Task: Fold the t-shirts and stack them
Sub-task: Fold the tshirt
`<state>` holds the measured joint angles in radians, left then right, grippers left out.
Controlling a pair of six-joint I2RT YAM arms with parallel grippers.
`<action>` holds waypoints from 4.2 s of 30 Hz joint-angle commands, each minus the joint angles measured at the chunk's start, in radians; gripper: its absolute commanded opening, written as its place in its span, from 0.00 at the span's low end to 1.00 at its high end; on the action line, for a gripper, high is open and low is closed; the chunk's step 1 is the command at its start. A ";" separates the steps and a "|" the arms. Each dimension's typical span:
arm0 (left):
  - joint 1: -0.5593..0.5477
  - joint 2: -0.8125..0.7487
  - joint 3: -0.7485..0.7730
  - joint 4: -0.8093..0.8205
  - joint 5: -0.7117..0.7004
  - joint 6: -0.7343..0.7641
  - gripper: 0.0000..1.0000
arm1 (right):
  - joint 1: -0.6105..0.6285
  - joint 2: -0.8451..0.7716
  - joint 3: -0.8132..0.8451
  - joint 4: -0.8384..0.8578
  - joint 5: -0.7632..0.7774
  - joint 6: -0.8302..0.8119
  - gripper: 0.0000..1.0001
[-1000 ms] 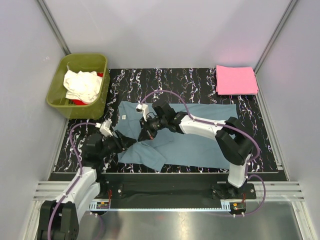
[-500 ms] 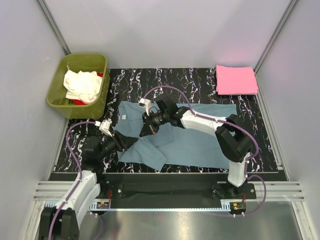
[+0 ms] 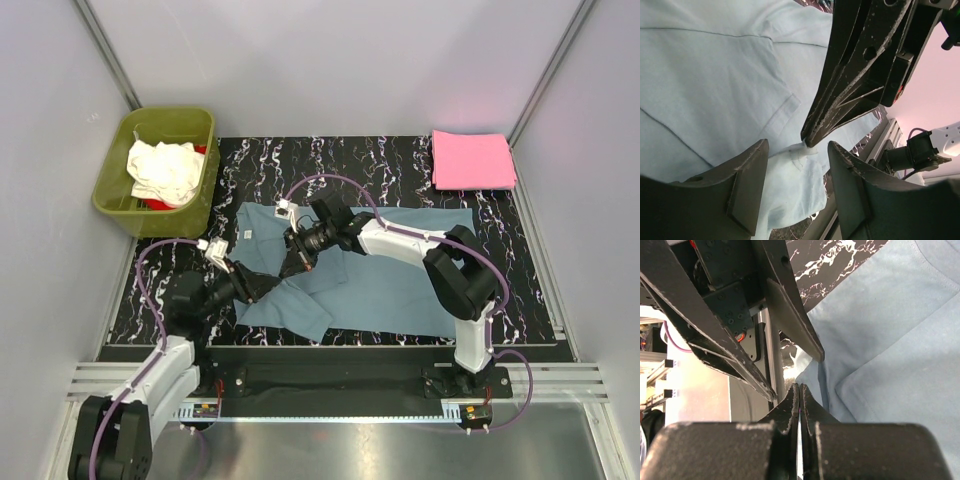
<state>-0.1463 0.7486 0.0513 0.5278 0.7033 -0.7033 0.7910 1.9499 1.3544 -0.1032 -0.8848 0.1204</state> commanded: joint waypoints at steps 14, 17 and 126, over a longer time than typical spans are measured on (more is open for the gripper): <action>-0.065 0.063 -0.018 0.046 -0.037 0.057 0.52 | -0.006 -0.003 0.038 0.016 -0.049 0.004 0.00; -0.067 0.058 -0.018 0.041 -0.056 0.057 0.60 | -0.006 -0.009 0.035 0.011 -0.069 -0.001 0.00; 0.031 0.672 0.653 -0.054 -0.409 -0.234 0.00 | -0.578 -0.606 -0.502 -1.240 1.391 1.583 0.00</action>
<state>-0.0986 1.5272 0.7063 0.5419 0.3481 -1.0004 0.2150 1.3968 0.7750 -1.2411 0.3740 1.7676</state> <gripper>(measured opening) 0.021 0.012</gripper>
